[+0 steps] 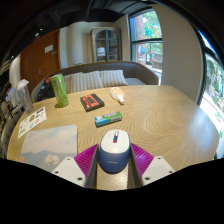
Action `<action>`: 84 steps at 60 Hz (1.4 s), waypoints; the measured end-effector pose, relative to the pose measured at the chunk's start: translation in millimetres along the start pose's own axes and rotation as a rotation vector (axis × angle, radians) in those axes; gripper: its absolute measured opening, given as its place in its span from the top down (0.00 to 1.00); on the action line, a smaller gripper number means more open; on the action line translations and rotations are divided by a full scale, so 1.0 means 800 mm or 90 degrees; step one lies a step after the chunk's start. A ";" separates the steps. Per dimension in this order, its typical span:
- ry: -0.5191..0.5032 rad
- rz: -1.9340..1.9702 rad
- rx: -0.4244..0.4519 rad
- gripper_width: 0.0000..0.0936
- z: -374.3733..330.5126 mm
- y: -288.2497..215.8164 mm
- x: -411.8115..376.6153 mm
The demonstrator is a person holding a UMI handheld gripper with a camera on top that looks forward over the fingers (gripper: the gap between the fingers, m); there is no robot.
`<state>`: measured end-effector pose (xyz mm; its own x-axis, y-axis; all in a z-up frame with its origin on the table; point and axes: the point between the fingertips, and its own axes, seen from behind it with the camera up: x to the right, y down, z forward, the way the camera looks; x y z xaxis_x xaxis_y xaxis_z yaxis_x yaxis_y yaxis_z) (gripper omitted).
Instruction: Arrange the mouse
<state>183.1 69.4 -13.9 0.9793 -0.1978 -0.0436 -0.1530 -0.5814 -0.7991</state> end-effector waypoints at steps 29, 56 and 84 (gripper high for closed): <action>-0.112 -0.062 0.195 0.54 -0.189 -0.124 -0.204; -0.157 -0.105 0.001 0.53 -0.063 0.054 -0.286; -0.204 -0.090 0.048 0.10 -0.167 0.067 -0.242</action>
<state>-32.3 -28.7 31.8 0.9837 0.1452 -0.1057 -0.0145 -0.5226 -0.8525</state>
